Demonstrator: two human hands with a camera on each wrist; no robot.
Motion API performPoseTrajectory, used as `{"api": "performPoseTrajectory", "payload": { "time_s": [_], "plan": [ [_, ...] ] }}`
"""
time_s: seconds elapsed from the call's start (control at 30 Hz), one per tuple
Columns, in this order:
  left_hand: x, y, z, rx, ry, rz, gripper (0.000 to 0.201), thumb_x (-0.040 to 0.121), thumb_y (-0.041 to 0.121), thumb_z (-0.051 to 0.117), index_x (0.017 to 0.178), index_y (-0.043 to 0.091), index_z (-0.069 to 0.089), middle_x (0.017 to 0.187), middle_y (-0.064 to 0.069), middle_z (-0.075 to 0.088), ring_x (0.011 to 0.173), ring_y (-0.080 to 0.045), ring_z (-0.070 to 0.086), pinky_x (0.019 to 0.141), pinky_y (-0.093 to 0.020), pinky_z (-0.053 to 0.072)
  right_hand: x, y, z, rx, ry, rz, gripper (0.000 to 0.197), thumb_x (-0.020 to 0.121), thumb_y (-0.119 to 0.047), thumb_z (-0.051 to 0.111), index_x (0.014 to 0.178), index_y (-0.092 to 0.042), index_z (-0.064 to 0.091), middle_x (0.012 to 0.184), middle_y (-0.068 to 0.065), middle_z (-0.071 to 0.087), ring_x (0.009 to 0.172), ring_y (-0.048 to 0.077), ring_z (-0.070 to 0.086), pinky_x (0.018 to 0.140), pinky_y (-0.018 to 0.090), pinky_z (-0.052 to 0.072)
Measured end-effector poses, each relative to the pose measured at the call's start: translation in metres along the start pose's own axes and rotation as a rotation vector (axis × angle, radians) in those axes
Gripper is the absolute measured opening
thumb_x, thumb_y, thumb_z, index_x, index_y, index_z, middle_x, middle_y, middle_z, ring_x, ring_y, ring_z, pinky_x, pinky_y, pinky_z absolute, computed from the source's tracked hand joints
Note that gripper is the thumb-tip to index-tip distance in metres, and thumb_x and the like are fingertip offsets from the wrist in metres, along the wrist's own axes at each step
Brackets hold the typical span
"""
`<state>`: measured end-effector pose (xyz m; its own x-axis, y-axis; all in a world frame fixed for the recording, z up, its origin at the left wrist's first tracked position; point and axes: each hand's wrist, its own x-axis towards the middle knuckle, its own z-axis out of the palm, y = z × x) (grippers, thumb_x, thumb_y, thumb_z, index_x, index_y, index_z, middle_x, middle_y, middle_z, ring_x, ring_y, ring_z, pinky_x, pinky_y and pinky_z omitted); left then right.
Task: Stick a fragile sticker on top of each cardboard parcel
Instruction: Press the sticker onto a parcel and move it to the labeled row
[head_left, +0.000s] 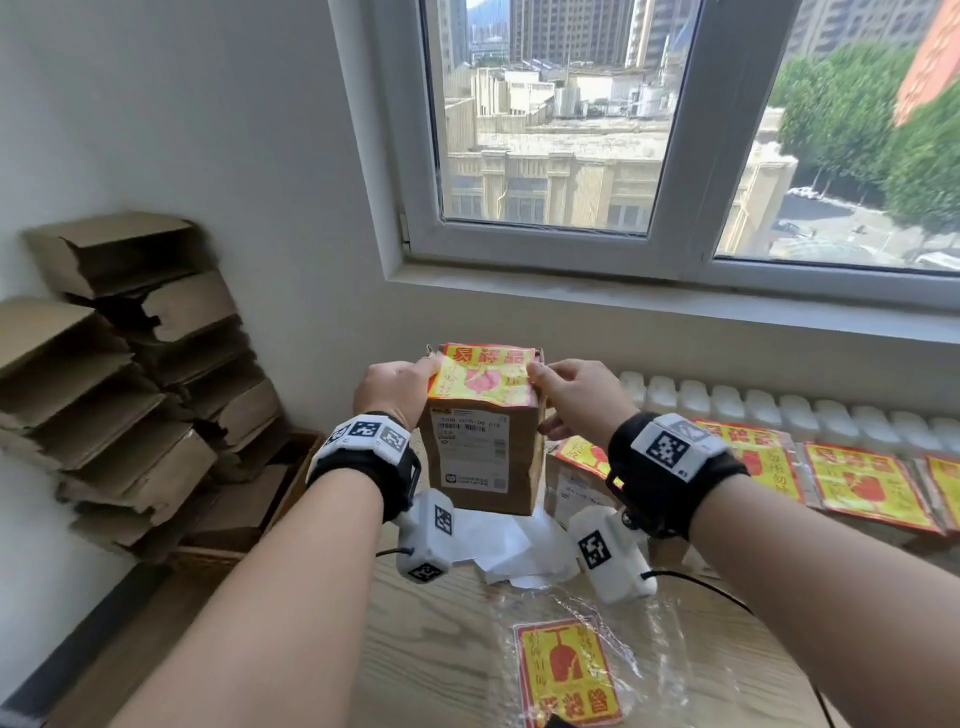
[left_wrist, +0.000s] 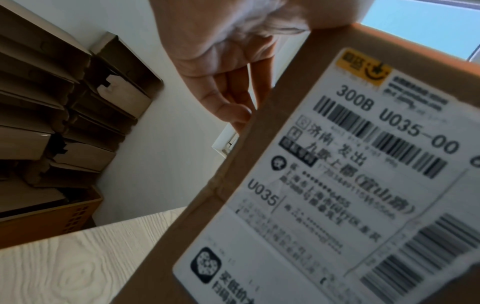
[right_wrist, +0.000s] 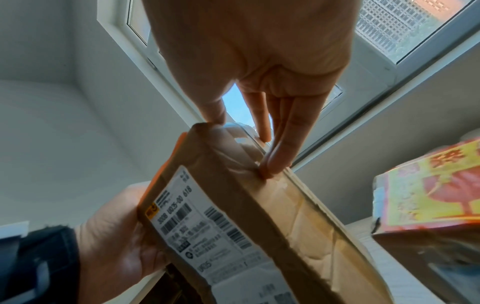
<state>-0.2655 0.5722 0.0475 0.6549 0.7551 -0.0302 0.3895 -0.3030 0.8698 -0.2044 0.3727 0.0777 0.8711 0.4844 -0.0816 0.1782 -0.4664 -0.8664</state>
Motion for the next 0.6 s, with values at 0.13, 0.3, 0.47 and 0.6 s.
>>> {"api": "performPoseTrajectory", "payload": {
  "time_s": [0.13,0.3,0.47,0.6],
  "plan": [
    [0.03,-0.007,-0.004,0.039,-0.022,-0.015,0.043,0.088,0.048,0.056,0.062,0.014,0.063,0.064,0.003,0.06,0.062,-0.015,0.052,0.056,-0.025,0.035,0.021,-0.004,0.021,0.015,-0.004,0.041,0.041,0.096,-0.042,0.049,0.121,-0.011,0.062,0.101,0.005,0.07,0.071,0.023,0.072,0.074,0.042,0.061],
    [0.057,-0.021,0.017,0.05,-0.116,-0.039,0.047,0.084,0.055,0.056,0.061,0.014,0.062,0.062,-0.001,0.059,0.061,-0.022,0.052,0.06,-0.027,0.04,0.038,0.008,0.033,0.07,0.022,0.071,0.038,0.098,-0.032,0.05,0.128,-0.009,0.058,0.109,0.006,0.066,0.081,0.03,0.071,0.08,0.046,0.059],
    [0.071,-0.033,0.058,0.064,-0.217,-0.011,0.037,0.084,0.058,0.049,0.072,0.025,0.061,0.069,-0.002,0.057,0.067,-0.022,0.051,0.068,-0.033,0.048,0.049,0.03,0.034,0.127,0.031,0.186,0.039,0.099,-0.02,0.05,0.136,-0.008,0.049,0.114,0.007,0.059,0.099,0.032,0.067,0.086,0.044,0.057],
    [0.074,-0.032,0.082,0.094,-0.286,0.022,0.037,0.094,0.049,0.044,0.076,0.022,0.061,0.072,-0.005,0.058,0.069,-0.024,0.052,0.068,-0.032,0.044,0.058,0.05,0.03,0.16,0.032,0.252,0.045,0.098,-0.013,0.05,0.142,-0.011,0.041,0.123,0.009,0.059,0.106,0.029,0.064,0.09,0.044,0.055]
  ]
}}
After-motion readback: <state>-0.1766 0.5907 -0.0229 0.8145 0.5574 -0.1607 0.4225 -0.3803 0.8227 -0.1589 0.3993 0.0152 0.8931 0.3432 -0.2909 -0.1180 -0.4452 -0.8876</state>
